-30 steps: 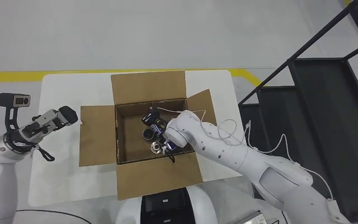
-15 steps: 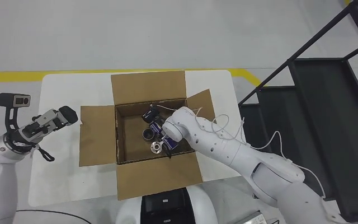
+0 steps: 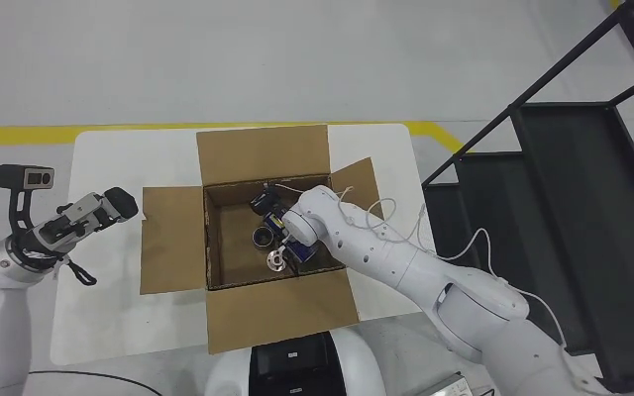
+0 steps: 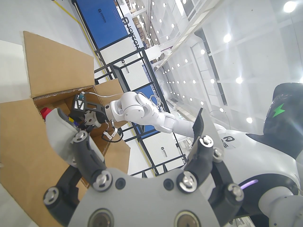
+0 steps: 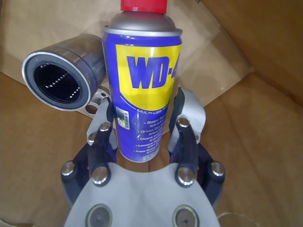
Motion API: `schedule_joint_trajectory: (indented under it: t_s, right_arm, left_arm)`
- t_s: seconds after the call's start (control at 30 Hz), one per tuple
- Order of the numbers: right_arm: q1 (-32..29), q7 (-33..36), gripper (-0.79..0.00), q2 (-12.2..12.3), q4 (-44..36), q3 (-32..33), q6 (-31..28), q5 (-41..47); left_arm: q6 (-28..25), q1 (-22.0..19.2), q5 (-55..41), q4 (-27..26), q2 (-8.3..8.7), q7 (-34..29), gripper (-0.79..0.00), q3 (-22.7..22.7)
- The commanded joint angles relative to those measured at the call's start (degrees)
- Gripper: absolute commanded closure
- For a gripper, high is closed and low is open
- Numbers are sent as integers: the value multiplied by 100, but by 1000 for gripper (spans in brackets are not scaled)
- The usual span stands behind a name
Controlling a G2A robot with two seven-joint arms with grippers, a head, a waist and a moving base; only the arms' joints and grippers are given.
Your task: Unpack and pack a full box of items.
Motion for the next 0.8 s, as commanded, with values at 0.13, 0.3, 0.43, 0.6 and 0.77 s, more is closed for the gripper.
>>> schedule_joint_trajectory:
  t_s: [0.13, 0.3, 0.43, 0.6, 0.77]
  right_arm:
    - [-24, 34, 0, -24, -44, 107, -21, -60]
    - [-165, 54, 0, 59, -310, 353, -77, -84]
    - [-363, 83, 0, 191, -660, 653, -189, -116]
    - [-774, 166, 0, 438, -1423, 1178, -314, -278]
    - [-1370, 185, 0, 711, -2359, 1856, -584, -367]
  left_arm:
    - [0, 0, 1, 0, 0, 0, -785, 0]
    - [0, 0, 1, 0, 0, 0, -785, 0]
    - [0, 0, 1, 0, 0, 0, -785, 0]
    - [0, 0, 1, 0, 0, 0, -785, 0]
    - [0, 0, 1, 0, 0, 0, -785, 0]
